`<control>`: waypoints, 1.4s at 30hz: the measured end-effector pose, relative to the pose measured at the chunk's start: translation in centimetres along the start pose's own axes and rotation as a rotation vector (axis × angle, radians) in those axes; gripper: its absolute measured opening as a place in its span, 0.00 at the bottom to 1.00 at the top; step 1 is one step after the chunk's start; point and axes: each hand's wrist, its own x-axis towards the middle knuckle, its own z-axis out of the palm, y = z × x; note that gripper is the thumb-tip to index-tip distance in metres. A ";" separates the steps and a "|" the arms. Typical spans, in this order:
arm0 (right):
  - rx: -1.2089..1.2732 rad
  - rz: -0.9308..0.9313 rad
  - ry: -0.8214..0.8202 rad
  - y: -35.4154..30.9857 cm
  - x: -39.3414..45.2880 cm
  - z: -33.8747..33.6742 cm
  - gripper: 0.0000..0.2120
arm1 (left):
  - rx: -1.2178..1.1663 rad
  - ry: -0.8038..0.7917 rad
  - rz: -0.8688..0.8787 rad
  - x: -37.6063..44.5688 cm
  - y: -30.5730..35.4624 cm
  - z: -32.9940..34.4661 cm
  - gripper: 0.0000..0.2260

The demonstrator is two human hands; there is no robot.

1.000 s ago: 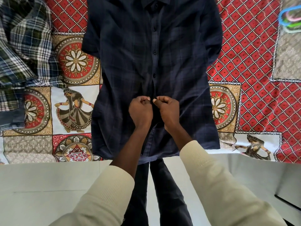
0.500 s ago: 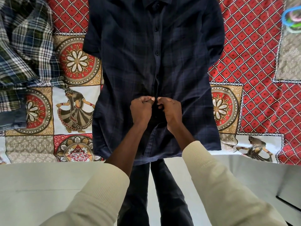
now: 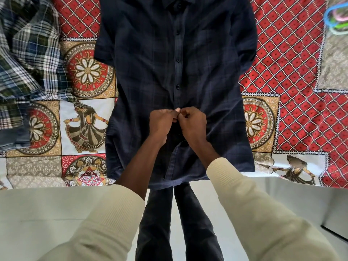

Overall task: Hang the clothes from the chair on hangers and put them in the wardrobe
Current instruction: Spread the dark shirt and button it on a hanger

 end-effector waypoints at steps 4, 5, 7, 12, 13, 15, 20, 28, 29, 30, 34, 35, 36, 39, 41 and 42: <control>-0.049 -0.050 -0.038 0.4 0.2 -0.8 0.05 | 0.041 -0.008 -0.022 0.6 0.1 0.1 0.06; -0.034 -0.038 -0.040 0.4 0.4 -1.1 0.05 | 0.055 -0.017 0.005 0.6 0.0 0.1 0.07; 0.010 -0.013 -0.043 0.3 0.6 -1.5 0.05 | 0.124 -0.052 0.092 0.6 -0.5 -0.1 0.08; -0.167 -0.132 -0.048 -0.6 0.2 -1.9 0.06 | 0.484 -0.035 0.279 0.5 -0.9 -0.3 0.10; -0.164 -0.137 -0.064 -0.6 0.4 -1.9 0.06 | 0.547 -0.009 0.293 0.5 -0.9 -0.2 0.10; 0.004 -0.008 -0.169 -0.3 1.3 -2.2 0.06 | 0.556 -0.013 0.278 0.7 -0.9 -0.3 0.09; 0.313 0.265 -0.283 0.0 2.4 -3.0 0.06 | 0.199 -0.182 0.273 0.6 -1.3 -1.3 0.04; -0.191 0.208 0.182 1.5 -7.1 -0.1 0.23 | 0.136 0.107 0.245 -2.6 -6.9 -3.2 0.06; -0.228 0.226 0.134 2.0 -8.2 0.6 0.22 | 0.161 0.074 0.232 -3.5 -8.1 -3.6 0.06; -0.223 0.244 0.103 2.4 -9.1 1.1 0.19 | 0.207 0.056 0.233 -4.2 -9.4 -4.0 0.06; -0.083 0.226 0.189 3.7 -10.8 0.1 0.18 | 0.429 0.070 0.379 -5.8 -11.8 -4.6 0.05; -0.152 0.139 0.252 4.3 -11.3 -0.5 0.19 | 0.460 0.062 0.429 -5.9 -12.0 -4.6 0.06; -0.274 0.032 0.307 5.1 -11.9 -0.9 0.18 | 0.485 0.046 0.478 -6.1 -12.5 -4.7 0.08; -0.657 -0.260 0.326 6.9 -12.9 -1.6 0.16 | 0.689 0.015 0.595 -6.3 -13.7 -4.9 0.19; -0.823 -0.370 0.206 7.4 -13.2 -1.5 0.20 | 0.909 0.008 0.605 -6.7 -14.0 -5.0 0.25; -0.884 -0.388 0.149 7.5 -13.3 -1.3 0.21 | 0.968 0.001 0.581 -6.9 -14.0 -5.0 0.27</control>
